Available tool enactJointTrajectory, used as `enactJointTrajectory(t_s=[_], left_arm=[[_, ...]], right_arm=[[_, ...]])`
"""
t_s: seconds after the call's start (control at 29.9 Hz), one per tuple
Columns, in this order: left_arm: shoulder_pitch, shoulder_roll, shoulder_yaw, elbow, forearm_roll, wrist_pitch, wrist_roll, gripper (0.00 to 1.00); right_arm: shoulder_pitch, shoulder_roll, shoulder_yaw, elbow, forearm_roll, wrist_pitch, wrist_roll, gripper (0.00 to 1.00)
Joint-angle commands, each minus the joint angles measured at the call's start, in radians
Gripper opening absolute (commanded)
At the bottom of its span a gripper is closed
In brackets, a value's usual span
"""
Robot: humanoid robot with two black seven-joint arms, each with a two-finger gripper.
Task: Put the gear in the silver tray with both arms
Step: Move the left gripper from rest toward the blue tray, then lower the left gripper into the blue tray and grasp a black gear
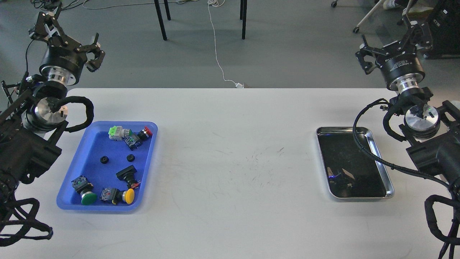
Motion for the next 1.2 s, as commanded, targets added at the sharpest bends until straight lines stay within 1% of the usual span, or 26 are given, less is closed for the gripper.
enactJointTrajectory(t_s=[0.0, 0.1, 0.2, 0.33, 0.43, 0.5, 0.6, 0.67, 0.77, 0.94, 1.04, 1.17], left_arm=[[0.037, 0.078, 0.061, -0.118, 0.010, -0.003, 0.009, 0.98], [0.040, 0.194, 0.179, -0.249, 0.013, -0.007, 0.012, 0.98], [0.039, 0.299, 0.275, -0.354, 0.043, -0.011, 0.011, 0.97], [0.048, 0.412, 0.306, -0.495, 0.222, -0.011, 0.006, 0.97], [0.066, 0.494, 0.327, -0.593, 0.371, -0.004, -0.003, 0.97], [0.103, 0.534, 0.330, -0.638, 0.451, 0.000, -0.004, 0.97], [0.132, 0.566, 0.333, -0.650, 0.568, 0.002, -0.003, 0.97], [0.135, 0.584, 0.335, -0.650, 0.699, 0.008, -0.001, 0.92], [0.140, 0.607, 0.338, -0.650, 0.899, 0.026, 0.002, 0.89], [0.148, 0.627, 0.427, -0.650, 1.158, 0.043, 0.002, 0.89], [0.160, 0.629, 0.496, -0.646, 1.310, 0.101, 0.002, 0.89], [0.164, 0.615, 0.615, -0.636, 1.543, 0.210, 0.009, 0.89]], right_arm=[[0.007, -0.007, -0.005, 0.001, 0.000, 0.000, -0.001, 1.00], [0.004, -0.009, -0.011, 0.003, 0.000, 0.000, 0.007, 1.00], [-0.007, -0.010, -0.011, 0.008, 0.000, 0.000, 0.008, 1.00], [-0.018, -0.010, -0.007, 0.032, 0.002, 0.000, 0.008, 1.00], [-0.049, -0.015, 0.001, 0.096, 0.002, 0.000, 0.010, 1.00], [-0.058, -0.024, 0.001, 0.142, 0.002, 0.000, 0.011, 1.00], [-0.070, -0.022, 0.004, 0.179, 0.002, 0.000, 0.016, 1.00], [-0.073, -0.021, 0.010, 0.190, 0.002, 0.000, 0.019, 1.00], [-0.073, -0.018, 0.012, 0.190, 0.002, 0.000, 0.019, 1.00], [-0.072, -0.024, 0.036, 0.182, 0.002, 0.000, 0.020, 1.00], [-0.075, -0.030, 0.042, 0.176, 0.002, 0.000, 0.020, 1.00], [-0.075, -0.039, 0.042, 0.176, 0.002, 0.000, 0.020, 1.00]])
